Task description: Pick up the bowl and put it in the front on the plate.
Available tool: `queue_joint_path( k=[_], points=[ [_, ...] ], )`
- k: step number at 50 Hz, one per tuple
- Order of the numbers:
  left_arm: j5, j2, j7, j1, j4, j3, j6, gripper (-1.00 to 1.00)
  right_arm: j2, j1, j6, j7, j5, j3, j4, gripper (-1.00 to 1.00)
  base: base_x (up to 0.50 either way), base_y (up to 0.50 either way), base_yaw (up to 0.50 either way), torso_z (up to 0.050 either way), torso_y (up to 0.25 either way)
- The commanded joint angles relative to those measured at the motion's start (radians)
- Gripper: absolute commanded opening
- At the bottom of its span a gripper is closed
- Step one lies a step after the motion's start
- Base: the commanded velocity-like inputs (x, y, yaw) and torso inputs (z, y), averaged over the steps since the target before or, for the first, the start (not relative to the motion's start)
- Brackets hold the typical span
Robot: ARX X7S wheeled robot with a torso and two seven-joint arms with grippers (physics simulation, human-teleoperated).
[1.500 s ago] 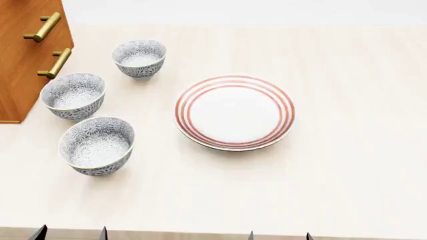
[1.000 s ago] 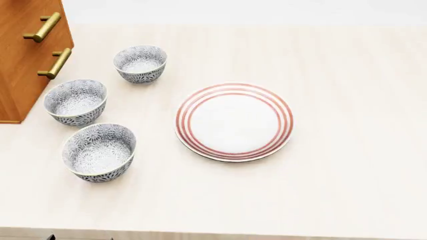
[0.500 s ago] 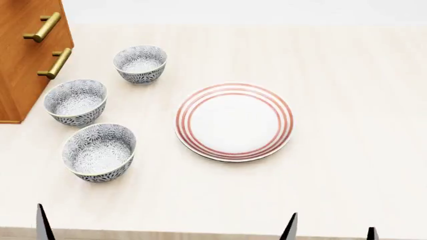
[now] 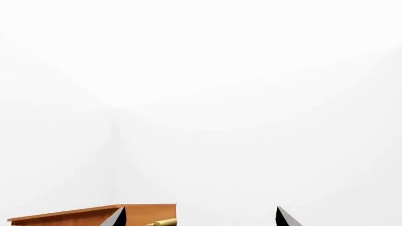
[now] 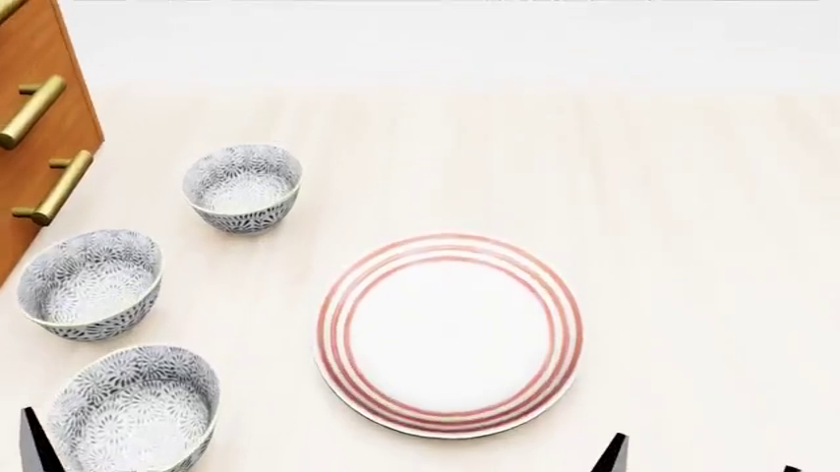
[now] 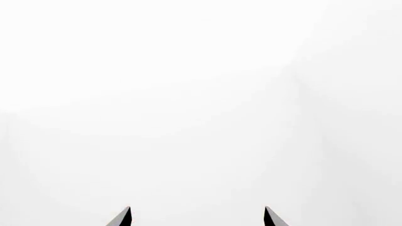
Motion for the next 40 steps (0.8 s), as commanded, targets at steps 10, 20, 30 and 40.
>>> queue_joint_path(
  k=[10, 20, 30, 40],
  points=[
    [0.047, -0.002, -0.024, 0.011, 0.025, 0.0, 0.027, 1.0, 0.008, -0.006, -0.038, 0.013, -0.019, 0.0, -0.016, 1.0, 0.5, -0.04, 0.0, 0.0, 0.0],
    [0.047, -0.01, -0.033, 0.012, 0.03, 0.008, 0.018, 1.0, 0.016, -0.007, -0.044, 0.026, -0.023, -0.008, -0.015, 1.0, 0.5, -0.04, 0.0, 0.0, 0.0],
    [0.049, -0.018, -0.044, 0.012, 0.028, 0.02, 0.018, 1.0, 0.025, -0.005, -0.046, 0.037, -0.024, -0.015, -0.012, 1.0, 0.5, -0.04, 0.0, 0.0, 0.0],
    [0.049, -0.027, -0.053, 0.009, 0.023, 0.029, 0.015, 1.0, 0.033, -0.004, -0.045, 0.048, -0.027, -0.022, -0.011, 1.0, 0.5, -0.04, 0.0, 0.0, 0.0]
  ],
)
